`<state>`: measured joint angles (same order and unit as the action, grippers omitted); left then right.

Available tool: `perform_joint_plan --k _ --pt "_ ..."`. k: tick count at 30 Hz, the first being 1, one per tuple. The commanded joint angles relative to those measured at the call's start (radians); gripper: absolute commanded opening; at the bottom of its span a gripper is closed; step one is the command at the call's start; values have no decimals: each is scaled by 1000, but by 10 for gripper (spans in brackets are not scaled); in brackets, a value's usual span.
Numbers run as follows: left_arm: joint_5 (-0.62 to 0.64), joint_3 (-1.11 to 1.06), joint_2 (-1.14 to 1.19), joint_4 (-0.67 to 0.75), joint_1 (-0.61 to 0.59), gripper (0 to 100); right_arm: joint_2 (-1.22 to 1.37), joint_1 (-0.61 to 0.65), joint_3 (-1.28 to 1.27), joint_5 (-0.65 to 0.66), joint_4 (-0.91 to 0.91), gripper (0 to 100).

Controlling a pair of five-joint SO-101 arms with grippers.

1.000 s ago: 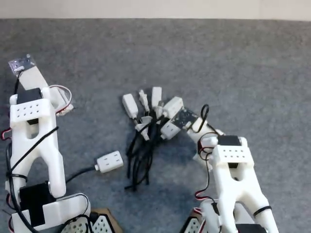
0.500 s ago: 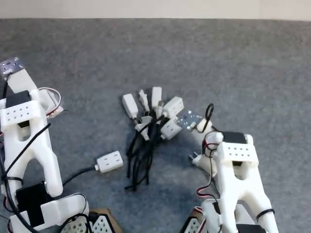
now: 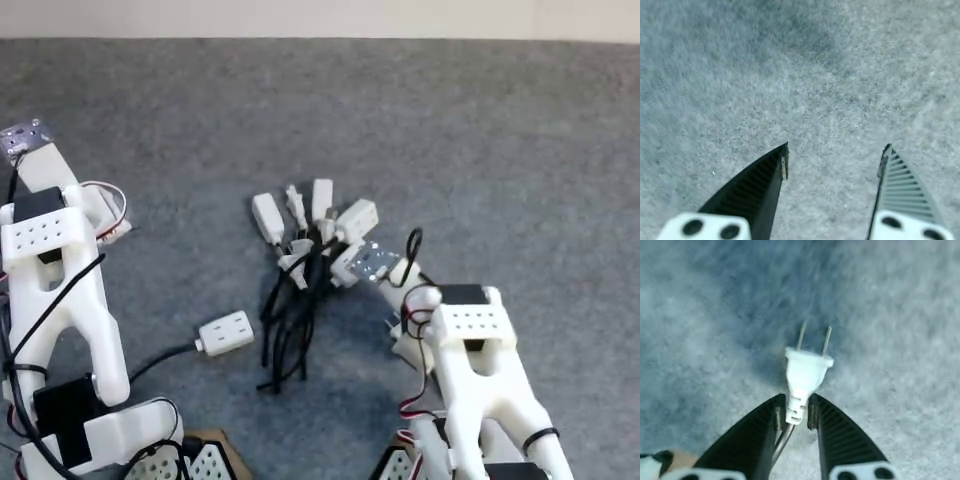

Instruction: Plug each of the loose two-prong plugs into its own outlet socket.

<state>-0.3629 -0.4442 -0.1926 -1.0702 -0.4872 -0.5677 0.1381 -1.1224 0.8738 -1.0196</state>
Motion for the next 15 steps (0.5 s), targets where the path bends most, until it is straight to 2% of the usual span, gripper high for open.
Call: perform_joint_plan --k 1,9,13,15 --pt "-32 4 -31 8 -10 296 -15 24 -36 -9 70 78" --pt "-32 2 -31 8 -10 296 -15 24 -88 -12 108 76" --pt "-32 -4 -31 8 -10 296 -16 24 -81 -87 110 0" --pt "-34 -10 -39 8 -10 296 -18 21 -77 -117 110 9"
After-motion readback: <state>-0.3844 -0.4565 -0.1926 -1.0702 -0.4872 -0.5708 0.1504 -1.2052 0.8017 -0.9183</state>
